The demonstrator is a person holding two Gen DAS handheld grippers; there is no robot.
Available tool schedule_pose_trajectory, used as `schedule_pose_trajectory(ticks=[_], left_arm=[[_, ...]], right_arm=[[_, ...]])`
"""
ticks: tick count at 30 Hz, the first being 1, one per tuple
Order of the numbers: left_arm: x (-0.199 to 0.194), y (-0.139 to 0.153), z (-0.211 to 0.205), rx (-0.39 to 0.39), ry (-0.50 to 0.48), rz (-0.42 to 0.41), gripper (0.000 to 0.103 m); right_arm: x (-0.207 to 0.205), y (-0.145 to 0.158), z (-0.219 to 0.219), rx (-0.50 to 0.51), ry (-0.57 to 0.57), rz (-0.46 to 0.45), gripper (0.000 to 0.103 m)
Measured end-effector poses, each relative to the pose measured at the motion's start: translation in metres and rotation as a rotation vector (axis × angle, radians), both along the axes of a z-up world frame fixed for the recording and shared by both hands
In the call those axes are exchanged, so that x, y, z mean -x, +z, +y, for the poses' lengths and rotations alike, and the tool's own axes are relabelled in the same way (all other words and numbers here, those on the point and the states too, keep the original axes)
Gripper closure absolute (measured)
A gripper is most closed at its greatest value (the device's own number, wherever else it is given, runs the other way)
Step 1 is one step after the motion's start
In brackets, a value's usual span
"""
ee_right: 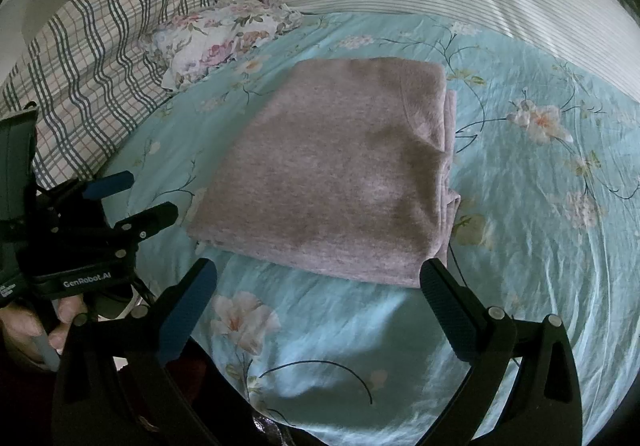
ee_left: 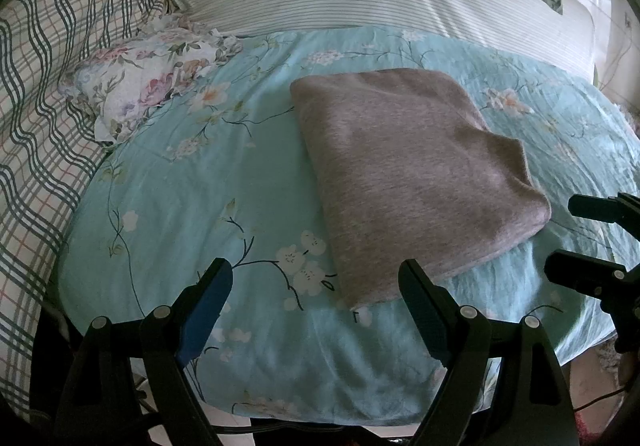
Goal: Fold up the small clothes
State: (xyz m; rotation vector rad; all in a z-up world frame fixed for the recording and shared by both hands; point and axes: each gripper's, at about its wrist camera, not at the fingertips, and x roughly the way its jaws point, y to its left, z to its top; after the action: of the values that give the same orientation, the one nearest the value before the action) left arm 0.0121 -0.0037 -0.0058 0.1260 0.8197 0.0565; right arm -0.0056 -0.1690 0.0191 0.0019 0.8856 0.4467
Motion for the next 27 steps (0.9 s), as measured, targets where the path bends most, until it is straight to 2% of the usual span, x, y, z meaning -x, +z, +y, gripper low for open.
schedule_pose_trajectory(ticks=[27], left_arm=[[0.0007, -0.0001, -0.0069, 0.001, 0.003, -0.002, 0.017]], right_arm=[[0.0011, 0.0005, 0.0006, -0.002, -0.004, -0.001, 0.002]])
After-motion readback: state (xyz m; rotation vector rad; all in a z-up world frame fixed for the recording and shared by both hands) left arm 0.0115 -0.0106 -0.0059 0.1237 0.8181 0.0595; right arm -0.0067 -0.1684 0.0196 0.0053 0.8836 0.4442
